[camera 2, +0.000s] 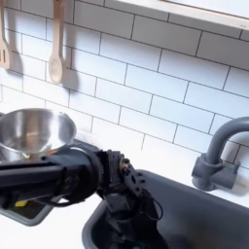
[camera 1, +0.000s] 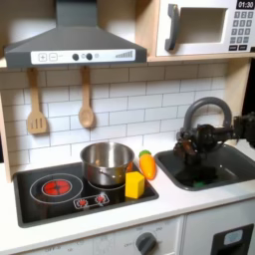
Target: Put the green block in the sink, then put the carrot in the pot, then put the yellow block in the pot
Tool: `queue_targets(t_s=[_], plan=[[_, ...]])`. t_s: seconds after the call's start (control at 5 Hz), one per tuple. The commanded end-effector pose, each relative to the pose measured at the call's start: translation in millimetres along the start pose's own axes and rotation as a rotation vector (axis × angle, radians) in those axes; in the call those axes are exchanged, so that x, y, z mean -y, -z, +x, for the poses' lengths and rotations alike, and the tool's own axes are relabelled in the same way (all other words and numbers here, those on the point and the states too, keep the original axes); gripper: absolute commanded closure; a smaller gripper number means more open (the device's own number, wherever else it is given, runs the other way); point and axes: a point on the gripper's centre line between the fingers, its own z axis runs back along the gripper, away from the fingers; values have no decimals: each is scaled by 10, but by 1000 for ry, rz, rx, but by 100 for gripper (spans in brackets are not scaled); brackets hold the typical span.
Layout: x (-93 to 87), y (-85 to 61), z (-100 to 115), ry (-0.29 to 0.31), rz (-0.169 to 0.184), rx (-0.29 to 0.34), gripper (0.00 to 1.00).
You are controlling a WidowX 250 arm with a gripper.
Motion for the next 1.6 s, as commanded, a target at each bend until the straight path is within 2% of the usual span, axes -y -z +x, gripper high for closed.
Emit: queue_targets(t_s=[0.0,0.2,0.4,0.6,0.8,1.0,1.2,1.4], plan=[[70,-100,-53,39,3,8,0],[66,-325,-52,29,3,60,0],[146,-528,-47,64,19,78,0],[90,-645,-103,29,27,70,0],[-40,-809,-94,5,54,81,0],[-170,-966,-9,-23,70,102,0],[-302,-1093,145,-23,89,119,0],[-458,-1071,229,-24,116,95,0]])
